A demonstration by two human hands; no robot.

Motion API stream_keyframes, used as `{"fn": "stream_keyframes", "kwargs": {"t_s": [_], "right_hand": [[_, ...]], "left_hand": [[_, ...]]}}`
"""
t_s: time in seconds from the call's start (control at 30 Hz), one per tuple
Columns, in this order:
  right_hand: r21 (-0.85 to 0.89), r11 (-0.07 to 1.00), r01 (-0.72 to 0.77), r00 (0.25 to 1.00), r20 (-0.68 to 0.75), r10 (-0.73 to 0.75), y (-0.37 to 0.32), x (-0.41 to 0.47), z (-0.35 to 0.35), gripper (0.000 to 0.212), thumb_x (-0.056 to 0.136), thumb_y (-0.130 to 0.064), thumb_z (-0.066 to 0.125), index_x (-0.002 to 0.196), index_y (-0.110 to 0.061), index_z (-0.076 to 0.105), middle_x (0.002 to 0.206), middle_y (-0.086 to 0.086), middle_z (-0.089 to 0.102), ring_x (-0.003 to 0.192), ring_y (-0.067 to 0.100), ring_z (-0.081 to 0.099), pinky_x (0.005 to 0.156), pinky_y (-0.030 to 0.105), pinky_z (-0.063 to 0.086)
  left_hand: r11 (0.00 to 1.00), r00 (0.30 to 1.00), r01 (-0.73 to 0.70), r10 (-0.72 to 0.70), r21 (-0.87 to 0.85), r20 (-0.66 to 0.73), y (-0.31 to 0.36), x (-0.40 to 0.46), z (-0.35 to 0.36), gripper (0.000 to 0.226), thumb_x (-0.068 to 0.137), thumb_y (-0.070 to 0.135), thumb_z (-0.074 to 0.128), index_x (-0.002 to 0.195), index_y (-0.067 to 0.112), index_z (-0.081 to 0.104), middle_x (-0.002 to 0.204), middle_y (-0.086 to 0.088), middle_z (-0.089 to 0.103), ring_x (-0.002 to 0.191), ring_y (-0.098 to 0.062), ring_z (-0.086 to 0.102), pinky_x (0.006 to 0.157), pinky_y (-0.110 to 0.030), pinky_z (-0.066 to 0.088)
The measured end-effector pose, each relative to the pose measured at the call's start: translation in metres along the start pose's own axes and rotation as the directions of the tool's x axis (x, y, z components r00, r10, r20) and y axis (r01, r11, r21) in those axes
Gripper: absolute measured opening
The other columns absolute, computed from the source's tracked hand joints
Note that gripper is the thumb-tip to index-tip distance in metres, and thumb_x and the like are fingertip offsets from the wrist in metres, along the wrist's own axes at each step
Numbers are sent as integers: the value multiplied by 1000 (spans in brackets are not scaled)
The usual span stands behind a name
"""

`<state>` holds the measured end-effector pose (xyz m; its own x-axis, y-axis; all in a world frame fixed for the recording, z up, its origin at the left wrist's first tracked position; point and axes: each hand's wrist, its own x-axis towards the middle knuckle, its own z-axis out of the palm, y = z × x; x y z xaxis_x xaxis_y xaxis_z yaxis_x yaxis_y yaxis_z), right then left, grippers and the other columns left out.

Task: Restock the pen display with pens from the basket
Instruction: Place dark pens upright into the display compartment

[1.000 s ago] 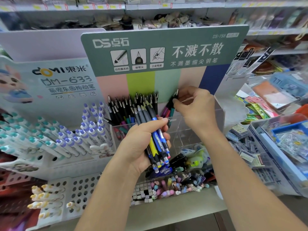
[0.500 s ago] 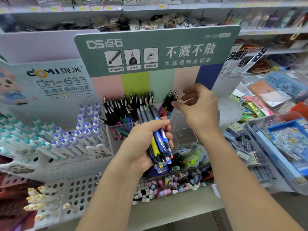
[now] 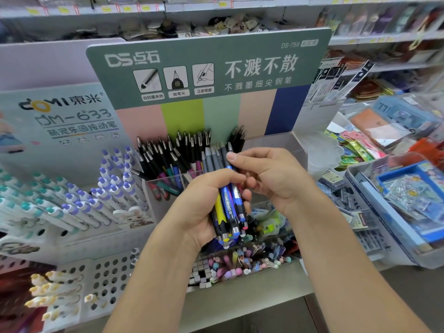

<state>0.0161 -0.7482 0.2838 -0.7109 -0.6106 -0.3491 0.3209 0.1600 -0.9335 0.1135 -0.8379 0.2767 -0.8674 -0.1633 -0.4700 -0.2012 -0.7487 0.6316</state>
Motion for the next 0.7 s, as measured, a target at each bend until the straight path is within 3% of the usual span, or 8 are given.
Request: {"fn": "stream_keyframes", "kwargs": {"t_s": [0.2,0.27,0.4,0.53,0.7], "right_hand": [[110,993,-39,999,-21,42,3,4,1,18,90,-18,72,79,-5,66,58,6,56,49,19,48,43,21,43],[149,988,50,996,-75,-39,2,4,3,14,92,-17,70,88,-4,66,69,10,59,58,24,54,48,25,44],[169,937,305,938,-223,-265,-6,8,-4,14,95,-13,67,82,-11,67,66,2,64,55,11,56,46,18,44],[15,888,459,839,-337,-428,-13,21,-10,12,96,-8,66,84,-11,67,70,4,69,61,15,67,55,22,54],[-309,835,456,799,-270,-537,0,48,-5,14,87,-12,76,81,-23,70,74,-1,75,68,18,73,64,35,61]], "left_hand": [[988,1000,4,-8,-151,-22,-4,-3,-1,16,94,4,49,96,-4,63,77,-13,68,60,-18,66,54,-26,57],[981,998,-25,15,-193,-53,-4,-5,-3,14,94,2,48,99,-1,60,77,-16,69,63,-22,69,57,-29,59],[974,989,-51,19,-221,-144,-5,-8,-11,7,93,1,52,94,7,54,68,-11,66,55,-20,65,49,-26,56],[974,993,-49,23,-221,-120,-5,-8,-19,10,93,2,50,86,9,51,66,-5,56,49,-13,52,44,-23,47],[977,991,-73,49,-198,-127,-2,-8,-23,8,94,3,53,89,9,51,64,-4,55,47,-12,52,44,-21,46]]}}
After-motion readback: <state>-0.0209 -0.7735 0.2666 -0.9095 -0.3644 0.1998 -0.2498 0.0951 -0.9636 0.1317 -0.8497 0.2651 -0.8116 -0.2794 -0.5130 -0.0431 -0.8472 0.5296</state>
